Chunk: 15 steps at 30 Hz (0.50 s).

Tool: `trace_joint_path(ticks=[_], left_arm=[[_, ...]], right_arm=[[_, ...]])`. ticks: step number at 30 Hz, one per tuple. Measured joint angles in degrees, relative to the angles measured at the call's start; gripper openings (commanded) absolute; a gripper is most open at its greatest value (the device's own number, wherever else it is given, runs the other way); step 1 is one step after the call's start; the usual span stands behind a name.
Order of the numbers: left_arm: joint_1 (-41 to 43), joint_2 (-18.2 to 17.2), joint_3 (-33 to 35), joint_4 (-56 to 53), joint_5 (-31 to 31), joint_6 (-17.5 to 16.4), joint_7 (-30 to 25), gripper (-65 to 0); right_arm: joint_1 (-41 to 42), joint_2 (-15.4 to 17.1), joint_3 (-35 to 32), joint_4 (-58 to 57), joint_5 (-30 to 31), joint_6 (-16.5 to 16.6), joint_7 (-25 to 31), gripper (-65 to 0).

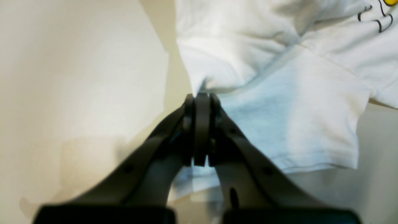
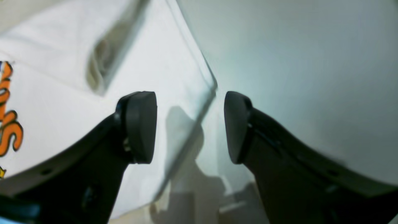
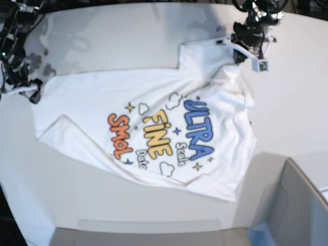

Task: Layout the t-shirt on the table in an organized manner, then fold the t-shirt properly
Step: 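Move the right gripper to the shirt's side edge and grasp it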

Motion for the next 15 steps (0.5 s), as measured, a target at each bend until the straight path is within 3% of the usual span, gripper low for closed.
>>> trace_joint_path(ticks=[5, 11, 15], left_arm=[[-0.11, 0.22, 0.0, 0.0, 0.0, 0.02, 0.0, -65.0], [-0.15, 0.13, 0.0, 0.0, 0.0, 0.02, 0.0, -65.0], [-0.15, 0.31, 0.0, 0.0, -0.02, 0.0, 0.0, -65.0]], right_arm=[[0.76, -0.66, 0.0, 0.0, 0.02, -0.09, -5.14, -30.7], [1.44, -3.48, -0.22, 0.15, 0.24, 0.17, -4.24, -30.7], [3.72, -3.61, -3.23, -2.05, 0.81, 0.37, -3.15, -30.7]])
